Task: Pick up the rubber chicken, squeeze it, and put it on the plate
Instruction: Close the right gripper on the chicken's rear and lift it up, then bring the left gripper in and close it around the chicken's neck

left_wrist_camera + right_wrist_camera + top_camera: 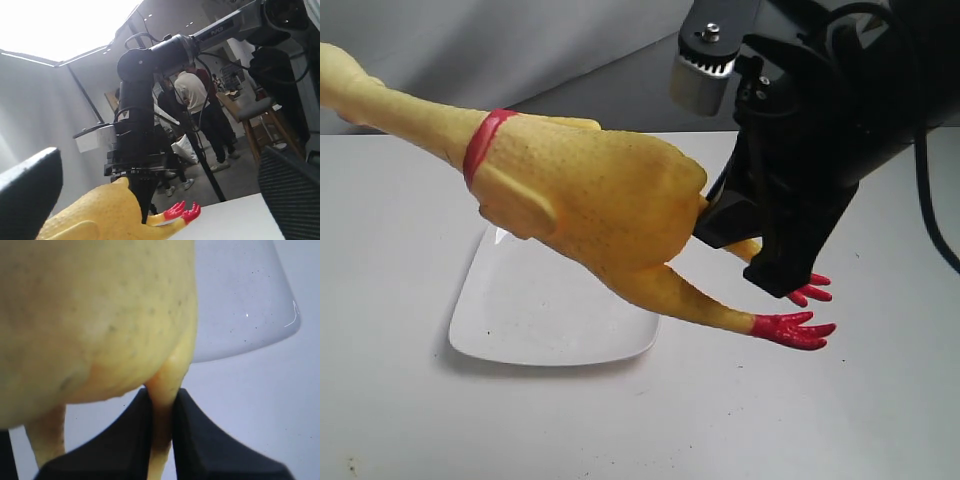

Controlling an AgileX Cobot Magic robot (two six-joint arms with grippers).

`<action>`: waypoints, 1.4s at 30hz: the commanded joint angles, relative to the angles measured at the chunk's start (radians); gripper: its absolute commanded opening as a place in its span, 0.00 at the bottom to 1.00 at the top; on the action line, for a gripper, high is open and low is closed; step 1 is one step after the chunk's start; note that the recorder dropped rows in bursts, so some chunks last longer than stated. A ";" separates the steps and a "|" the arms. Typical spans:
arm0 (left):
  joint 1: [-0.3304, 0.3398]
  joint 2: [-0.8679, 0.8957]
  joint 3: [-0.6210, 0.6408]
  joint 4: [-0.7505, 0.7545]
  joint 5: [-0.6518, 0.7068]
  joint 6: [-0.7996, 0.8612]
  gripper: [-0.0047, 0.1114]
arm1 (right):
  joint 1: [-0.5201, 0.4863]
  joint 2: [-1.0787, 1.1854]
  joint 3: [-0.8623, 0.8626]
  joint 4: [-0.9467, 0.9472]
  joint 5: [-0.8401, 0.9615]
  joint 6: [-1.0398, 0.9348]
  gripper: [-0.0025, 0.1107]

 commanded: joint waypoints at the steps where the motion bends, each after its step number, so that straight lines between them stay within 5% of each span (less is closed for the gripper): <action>1: 0.002 0.003 -0.005 -0.005 -0.007 -0.088 0.94 | 0.004 -0.006 0.001 0.024 -0.018 0.005 0.02; 6: 0.002 0.003 -0.007 -0.022 0.071 -0.075 0.94 | 0.004 -0.006 0.001 0.024 -0.018 0.005 0.02; 10: 0.002 0.007 -0.097 0.230 0.215 -0.095 0.94 | 0.004 -0.006 0.001 0.024 -0.020 0.005 0.02; 17: -0.035 0.134 -0.187 0.239 0.326 0.035 0.94 | 0.004 -0.006 0.001 0.042 -0.020 0.021 0.02; 26: -0.270 0.456 -0.251 0.331 0.517 0.509 0.94 | 0.004 -0.006 0.001 0.047 -0.020 0.027 0.02; 34: -0.444 0.522 -0.255 0.011 0.617 1.081 0.94 | 0.004 -0.006 0.001 0.075 -0.020 0.027 0.02; 42: -0.465 0.656 -0.261 -0.083 0.517 1.196 0.94 | 0.004 -0.006 0.001 0.095 -0.020 0.027 0.02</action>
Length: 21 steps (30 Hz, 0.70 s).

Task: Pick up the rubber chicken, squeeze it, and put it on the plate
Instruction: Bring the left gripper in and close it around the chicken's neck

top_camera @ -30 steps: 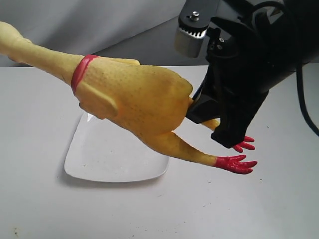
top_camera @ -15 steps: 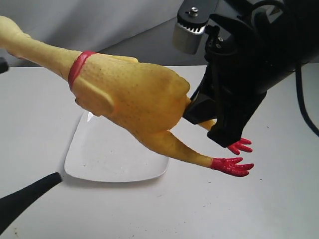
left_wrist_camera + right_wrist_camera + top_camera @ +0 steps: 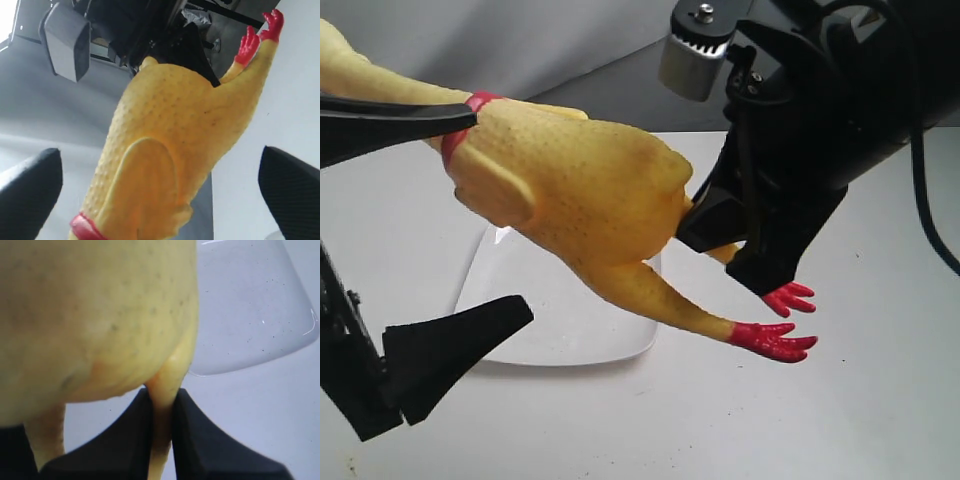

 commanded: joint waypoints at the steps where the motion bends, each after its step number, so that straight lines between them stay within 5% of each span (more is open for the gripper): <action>1: -0.006 0.016 -0.011 -0.060 -0.060 0.051 0.94 | 0.004 -0.006 0.001 0.024 -0.020 0.005 0.02; 21: -0.006 0.131 -0.033 -0.065 -0.100 0.146 0.94 | 0.004 -0.006 0.001 0.026 -0.020 0.005 0.02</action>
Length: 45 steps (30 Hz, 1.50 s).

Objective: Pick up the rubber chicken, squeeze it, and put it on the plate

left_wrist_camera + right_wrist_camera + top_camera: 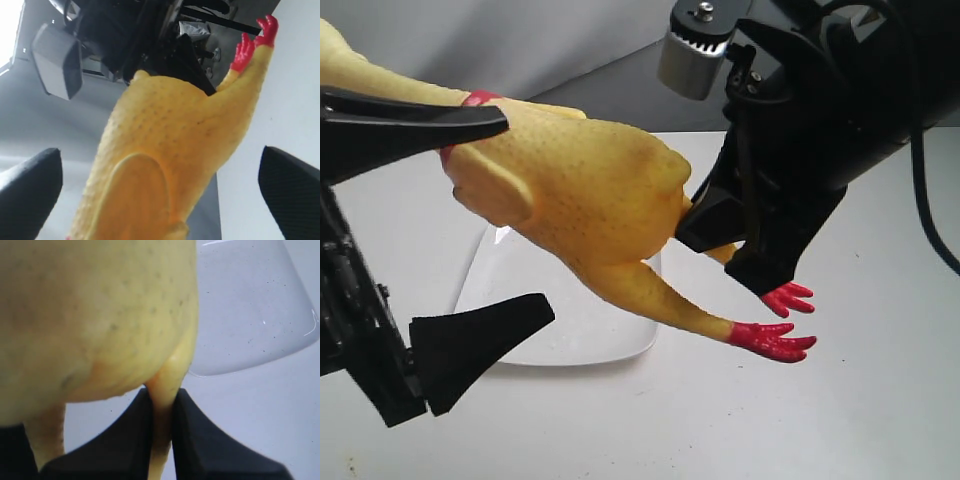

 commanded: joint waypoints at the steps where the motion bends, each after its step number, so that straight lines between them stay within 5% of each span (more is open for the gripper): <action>1: -0.006 0.055 -0.031 -0.030 -0.053 0.009 0.94 | 0.004 -0.006 0.001 0.023 -0.020 0.005 0.02; 6: -0.006 0.062 -0.067 -0.132 -0.057 0.007 0.83 | 0.004 -0.006 0.001 0.023 -0.020 0.005 0.02; 12: -0.006 0.062 -0.069 0.042 0.006 0.005 0.53 | 0.004 -0.006 0.001 0.023 -0.018 0.005 0.02; 21: -0.006 0.142 -0.069 0.065 0.001 0.001 0.49 | 0.004 -0.006 0.001 0.028 -0.015 0.005 0.02; 28: -0.006 0.138 -0.069 0.061 -0.001 -0.003 0.05 | 0.004 -0.006 0.001 0.028 -0.013 0.005 0.02; 42: -0.006 0.138 -0.069 0.061 0.008 -0.056 0.04 | 0.004 -0.006 0.001 0.030 -0.006 0.005 0.02; 45: -0.006 0.138 -0.071 0.061 0.009 -0.056 0.11 | 0.004 -0.006 0.001 0.030 -0.006 0.005 0.02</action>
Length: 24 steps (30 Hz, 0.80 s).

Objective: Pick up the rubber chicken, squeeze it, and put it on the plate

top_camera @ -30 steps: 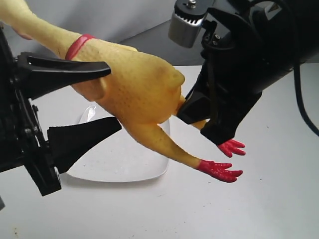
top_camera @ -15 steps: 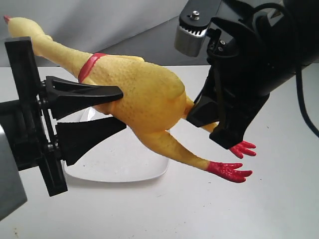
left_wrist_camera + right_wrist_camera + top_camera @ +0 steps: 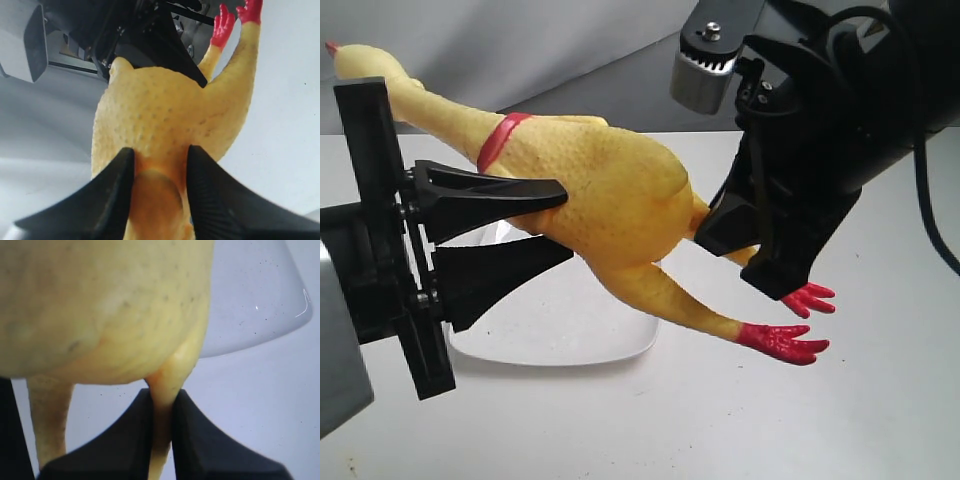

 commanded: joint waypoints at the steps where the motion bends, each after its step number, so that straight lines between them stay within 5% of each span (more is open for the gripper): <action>1: -0.006 0.006 -0.002 -0.003 0.013 -0.019 0.16 | 0.004 -0.008 -0.003 0.080 -0.023 -0.007 0.02; 10: -0.006 0.006 -0.002 -0.118 0.031 -0.044 0.84 | 0.004 -0.008 -0.003 0.082 -0.023 -0.007 0.02; 18: -0.006 0.006 -0.002 -0.121 0.021 0.024 0.80 | 0.004 -0.008 -0.003 0.099 -0.002 -0.007 0.02; 21: -0.006 0.006 -0.002 -0.121 -0.044 0.024 0.67 | 0.004 -0.008 -0.003 0.099 -0.002 -0.007 0.02; 24: -0.006 0.006 -0.002 -0.121 -0.089 -0.021 0.43 | 0.004 -0.008 -0.003 0.099 -0.002 -0.007 0.02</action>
